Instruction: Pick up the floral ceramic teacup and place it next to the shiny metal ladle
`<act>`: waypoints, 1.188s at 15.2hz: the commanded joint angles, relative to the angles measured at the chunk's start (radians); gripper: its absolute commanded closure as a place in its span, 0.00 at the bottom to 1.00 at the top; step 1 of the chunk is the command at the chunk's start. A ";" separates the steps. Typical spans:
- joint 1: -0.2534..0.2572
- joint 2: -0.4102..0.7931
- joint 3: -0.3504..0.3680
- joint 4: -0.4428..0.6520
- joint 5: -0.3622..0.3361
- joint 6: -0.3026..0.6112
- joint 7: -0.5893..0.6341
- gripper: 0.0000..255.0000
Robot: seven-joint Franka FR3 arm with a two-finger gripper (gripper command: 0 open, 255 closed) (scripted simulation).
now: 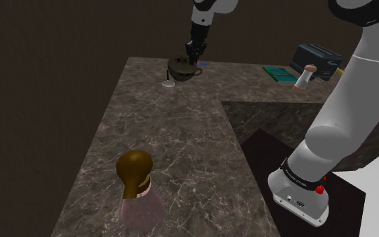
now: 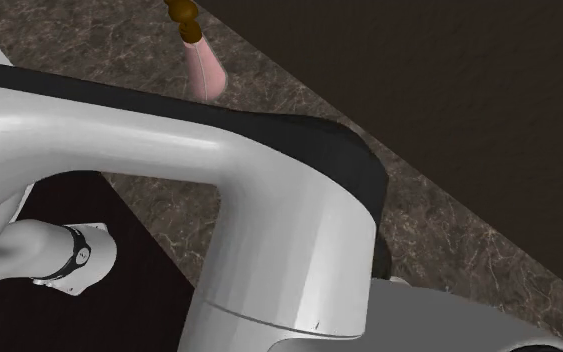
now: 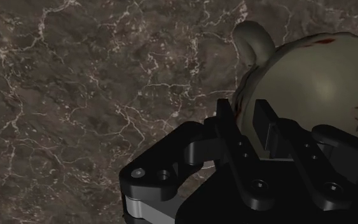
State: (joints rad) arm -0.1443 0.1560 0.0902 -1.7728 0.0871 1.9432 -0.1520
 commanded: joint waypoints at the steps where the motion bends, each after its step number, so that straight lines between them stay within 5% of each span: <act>1: -0.021 0.031 -0.016 0.046 0.000 -0.018 -0.037 1.00; 7: -0.086 0.152 -0.056 0.220 0.003 -0.080 -0.138 1.00; 18: -0.085 0.181 -0.055 0.112 0.006 0.056 -0.150 1.00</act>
State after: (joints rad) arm -0.2282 0.3345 0.0354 -1.6474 0.0925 1.9825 -0.2988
